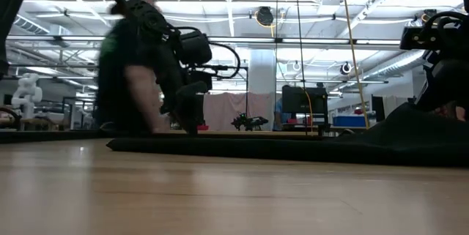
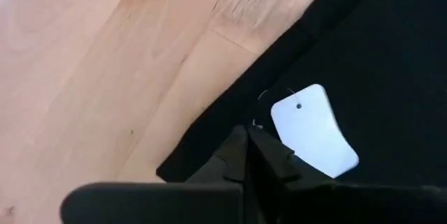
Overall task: Roll towel
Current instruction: Roll the black microfiber towel
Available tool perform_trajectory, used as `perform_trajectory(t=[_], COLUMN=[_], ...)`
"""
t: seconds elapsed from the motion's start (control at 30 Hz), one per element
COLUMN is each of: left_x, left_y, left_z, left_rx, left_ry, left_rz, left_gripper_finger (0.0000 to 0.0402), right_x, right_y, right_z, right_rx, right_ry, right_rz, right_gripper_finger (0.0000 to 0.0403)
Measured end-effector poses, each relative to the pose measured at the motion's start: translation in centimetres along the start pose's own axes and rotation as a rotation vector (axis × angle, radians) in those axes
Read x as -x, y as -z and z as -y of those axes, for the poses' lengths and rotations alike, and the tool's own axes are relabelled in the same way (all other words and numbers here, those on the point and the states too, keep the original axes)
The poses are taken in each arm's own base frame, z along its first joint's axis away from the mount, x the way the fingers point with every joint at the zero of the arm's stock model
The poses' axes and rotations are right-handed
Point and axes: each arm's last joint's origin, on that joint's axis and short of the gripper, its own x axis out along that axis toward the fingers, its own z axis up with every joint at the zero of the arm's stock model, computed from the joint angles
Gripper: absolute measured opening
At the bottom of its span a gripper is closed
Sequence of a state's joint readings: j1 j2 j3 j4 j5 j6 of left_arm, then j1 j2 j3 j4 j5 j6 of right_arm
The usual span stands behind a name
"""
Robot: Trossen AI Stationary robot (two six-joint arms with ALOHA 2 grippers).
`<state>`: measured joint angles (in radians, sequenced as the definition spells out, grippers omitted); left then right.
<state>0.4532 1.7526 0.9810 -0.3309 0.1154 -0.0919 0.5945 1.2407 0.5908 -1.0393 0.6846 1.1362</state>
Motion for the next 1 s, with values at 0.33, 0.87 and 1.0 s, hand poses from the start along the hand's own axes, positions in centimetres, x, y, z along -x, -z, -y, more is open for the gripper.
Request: perform_trajectory(t=[0.33, 0.87, 1.0], left_x=[5.7, 9.1, 11.8], left_y=[0.4, 1.6, 2.8], left_z=[1.4, 4.2, 6.4], left_rx=[-0.004, -0.041, -0.048], left_ry=[-0.078, 0.005, 0.03], left_rz=[0.032, 0.038, 0.073], left_gripper_finger=[0.0004, 0.0004, 0.0004], right_x=[0.3, 3.6, 4.4], right_y=[-0.1, -3.1, -3.6], right_z=[0.3, 0.4, 0.5], right_rx=[-0.006, 0.016, 0.034], right_ry=[-0.009, -0.045, -0.073], right_rz=[-0.002, 0.015, -0.008], right_gripper_finger=[0.0, 0.0, 0.0])
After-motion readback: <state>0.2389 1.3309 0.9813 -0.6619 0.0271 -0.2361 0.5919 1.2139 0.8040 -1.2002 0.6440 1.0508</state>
